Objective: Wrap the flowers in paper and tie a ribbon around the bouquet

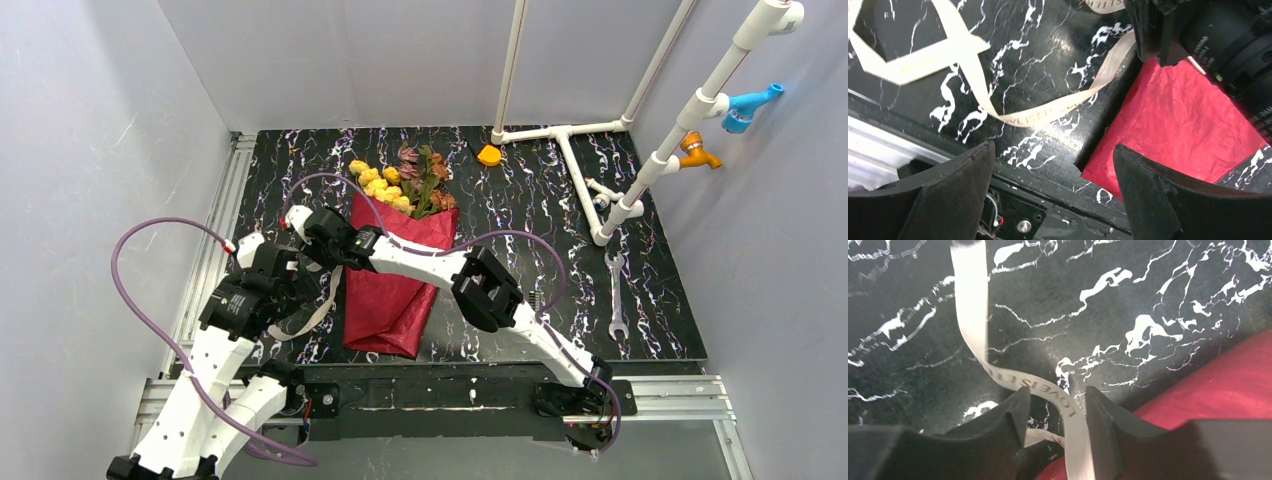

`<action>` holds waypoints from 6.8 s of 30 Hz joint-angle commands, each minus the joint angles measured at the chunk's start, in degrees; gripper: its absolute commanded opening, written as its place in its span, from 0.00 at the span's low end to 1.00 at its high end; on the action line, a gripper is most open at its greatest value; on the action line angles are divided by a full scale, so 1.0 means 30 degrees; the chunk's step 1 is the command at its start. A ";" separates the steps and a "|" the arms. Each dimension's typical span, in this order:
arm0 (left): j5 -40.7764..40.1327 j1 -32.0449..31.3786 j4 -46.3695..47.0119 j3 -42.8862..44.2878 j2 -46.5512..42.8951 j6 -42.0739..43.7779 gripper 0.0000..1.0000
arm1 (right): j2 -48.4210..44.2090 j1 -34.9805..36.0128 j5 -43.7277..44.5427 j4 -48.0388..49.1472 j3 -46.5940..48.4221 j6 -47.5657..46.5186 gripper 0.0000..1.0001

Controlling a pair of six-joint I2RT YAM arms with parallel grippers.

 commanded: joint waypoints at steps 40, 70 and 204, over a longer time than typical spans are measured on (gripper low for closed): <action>0.7330 1.3889 0.7114 -0.8051 0.5983 -0.5598 0.00 | -2.0163 -0.2035 0.2169 0.0490 -2.0947 0.6895 0.85; 0.8743 -0.3904 0.8512 0.8508 1.5992 0.7098 0.45 | -2.3325 -0.2467 0.8113 0.0146 -2.3201 1.1567 0.87; 0.9657 -0.2916 0.6836 1.7106 2.5972 0.1488 0.00 | -1.7865 -0.5390 -0.3742 0.3689 -2.2224 -0.1290 0.02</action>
